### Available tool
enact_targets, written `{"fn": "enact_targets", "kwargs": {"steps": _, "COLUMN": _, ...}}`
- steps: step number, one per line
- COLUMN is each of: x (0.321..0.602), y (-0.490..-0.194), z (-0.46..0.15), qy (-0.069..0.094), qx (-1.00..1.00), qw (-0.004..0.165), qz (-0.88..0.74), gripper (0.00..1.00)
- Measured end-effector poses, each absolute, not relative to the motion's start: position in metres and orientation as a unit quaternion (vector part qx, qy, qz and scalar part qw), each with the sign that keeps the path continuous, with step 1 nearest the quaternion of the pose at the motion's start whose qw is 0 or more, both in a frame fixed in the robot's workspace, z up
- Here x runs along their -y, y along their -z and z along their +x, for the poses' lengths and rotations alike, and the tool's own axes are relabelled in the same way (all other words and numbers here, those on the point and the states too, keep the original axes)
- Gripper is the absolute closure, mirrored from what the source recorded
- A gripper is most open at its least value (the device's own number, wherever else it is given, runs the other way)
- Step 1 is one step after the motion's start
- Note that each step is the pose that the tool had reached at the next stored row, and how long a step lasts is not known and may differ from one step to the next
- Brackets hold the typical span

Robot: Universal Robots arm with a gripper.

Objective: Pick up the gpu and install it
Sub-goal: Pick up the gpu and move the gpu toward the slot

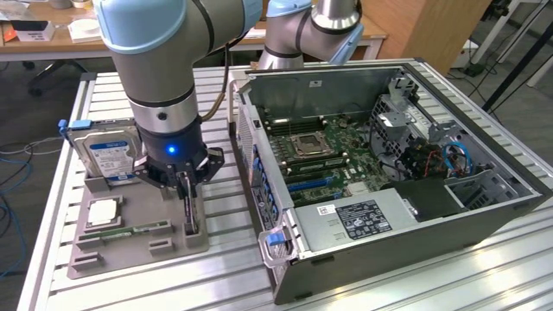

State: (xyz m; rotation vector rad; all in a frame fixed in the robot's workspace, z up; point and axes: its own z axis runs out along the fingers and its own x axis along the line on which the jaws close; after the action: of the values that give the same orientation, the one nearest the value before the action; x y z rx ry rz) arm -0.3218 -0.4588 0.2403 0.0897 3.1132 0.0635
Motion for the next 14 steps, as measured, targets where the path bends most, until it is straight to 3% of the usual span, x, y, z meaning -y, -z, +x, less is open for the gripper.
{"fn": "enact_targets", "kwargs": {"steps": 14, "x": 0.4588, "y": -0.2402, "z": -0.3217, "qy": -0.020, "qx": -0.999, "qw": 0.013, "qz": 0.029, "gripper": 0.73}}
